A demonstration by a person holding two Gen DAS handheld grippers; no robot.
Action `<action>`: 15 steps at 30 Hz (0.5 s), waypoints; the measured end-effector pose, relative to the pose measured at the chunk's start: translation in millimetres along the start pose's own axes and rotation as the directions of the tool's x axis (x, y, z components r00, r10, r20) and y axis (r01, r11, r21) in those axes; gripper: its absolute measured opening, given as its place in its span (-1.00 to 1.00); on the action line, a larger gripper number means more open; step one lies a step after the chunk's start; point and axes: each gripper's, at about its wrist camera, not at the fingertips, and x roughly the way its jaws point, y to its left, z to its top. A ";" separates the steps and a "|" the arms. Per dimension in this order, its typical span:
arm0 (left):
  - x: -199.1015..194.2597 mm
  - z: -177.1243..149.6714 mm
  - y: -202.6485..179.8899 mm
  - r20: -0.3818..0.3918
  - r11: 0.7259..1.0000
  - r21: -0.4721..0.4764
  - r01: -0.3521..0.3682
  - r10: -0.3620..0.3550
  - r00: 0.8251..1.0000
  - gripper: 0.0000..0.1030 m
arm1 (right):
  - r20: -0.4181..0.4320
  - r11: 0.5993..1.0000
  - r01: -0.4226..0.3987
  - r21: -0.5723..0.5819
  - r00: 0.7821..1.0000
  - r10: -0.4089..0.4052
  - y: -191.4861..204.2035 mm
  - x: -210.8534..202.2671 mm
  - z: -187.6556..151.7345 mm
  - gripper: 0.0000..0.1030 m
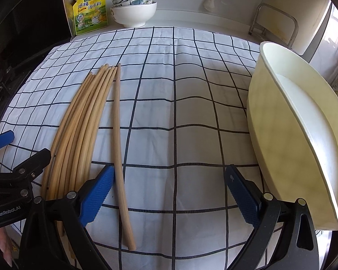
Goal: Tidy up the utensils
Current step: 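Lower the left tool onto the chopstick bundle while the right tool separates one chopstick, then close the left tool on one chopstick while the right tool grasps another chopstick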
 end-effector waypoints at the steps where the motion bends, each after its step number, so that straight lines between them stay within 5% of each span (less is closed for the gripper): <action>1: 1.1 -0.3 -0.7 -0.005 1.000 -0.003 0.001 -0.001 1.000 0.89 | 0.003 1.000 0.006 -0.002 1.000 -0.006 -0.3 0.0 0.0 0.83; 15: 9.6 0.1 14.1 -0.006 0.998 -0.062 0.019 -0.020 1.000 0.86 | 0.039 0.998 -0.046 -0.044 0.998 0.047 6.5 4.8 7.4 0.77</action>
